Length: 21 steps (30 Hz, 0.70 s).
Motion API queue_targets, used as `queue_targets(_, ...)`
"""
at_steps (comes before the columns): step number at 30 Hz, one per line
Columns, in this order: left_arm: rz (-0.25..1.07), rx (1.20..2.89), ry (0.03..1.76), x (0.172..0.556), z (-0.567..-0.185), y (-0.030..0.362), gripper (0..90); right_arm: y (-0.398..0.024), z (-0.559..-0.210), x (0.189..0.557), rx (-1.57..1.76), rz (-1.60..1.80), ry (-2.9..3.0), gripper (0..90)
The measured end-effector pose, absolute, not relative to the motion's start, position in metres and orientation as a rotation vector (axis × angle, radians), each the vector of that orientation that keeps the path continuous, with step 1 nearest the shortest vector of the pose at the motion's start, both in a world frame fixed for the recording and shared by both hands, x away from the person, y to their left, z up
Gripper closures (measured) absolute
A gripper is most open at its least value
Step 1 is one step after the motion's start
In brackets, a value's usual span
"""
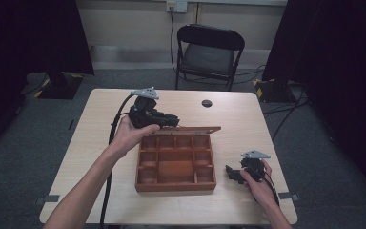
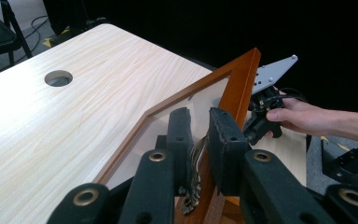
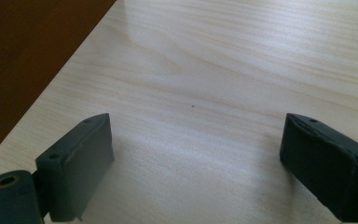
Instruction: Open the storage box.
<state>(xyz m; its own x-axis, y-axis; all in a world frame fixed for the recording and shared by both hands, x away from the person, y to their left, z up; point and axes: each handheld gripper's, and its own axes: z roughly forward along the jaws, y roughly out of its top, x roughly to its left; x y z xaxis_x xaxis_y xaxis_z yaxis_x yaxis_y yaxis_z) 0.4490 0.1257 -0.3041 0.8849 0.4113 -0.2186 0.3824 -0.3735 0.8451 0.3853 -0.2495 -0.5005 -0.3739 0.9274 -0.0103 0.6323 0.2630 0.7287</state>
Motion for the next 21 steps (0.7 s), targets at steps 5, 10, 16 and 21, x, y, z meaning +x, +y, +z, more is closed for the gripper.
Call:
queue_targets(5,0.032,1.998,0.583,0.4495,-0.3035,0.1255,79.0,-0.2495,-0.5005,0.3853,1.411,0.900,2.100,9.0)
queue_targets(10,0.034,1.998,0.582,0.4492,-0.3037,0.1255,79.0,-0.2494,-0.5005,0.3853,1.412,0.900,2.099,8.9)
queue_targets(16,0.035,1.998,0.582,0.4490,-0.3038,0.1255,79.0,-0.2495,-0.5005,0.3853,1.411,0.900,2.100,9.0)
queue_targets(21,0.033,1.997,0.583,0.4491,-0.3038,0.1256,79.0,-0.2496,-0.5005,0.3853,1.410,0.899,2.102,8.9)
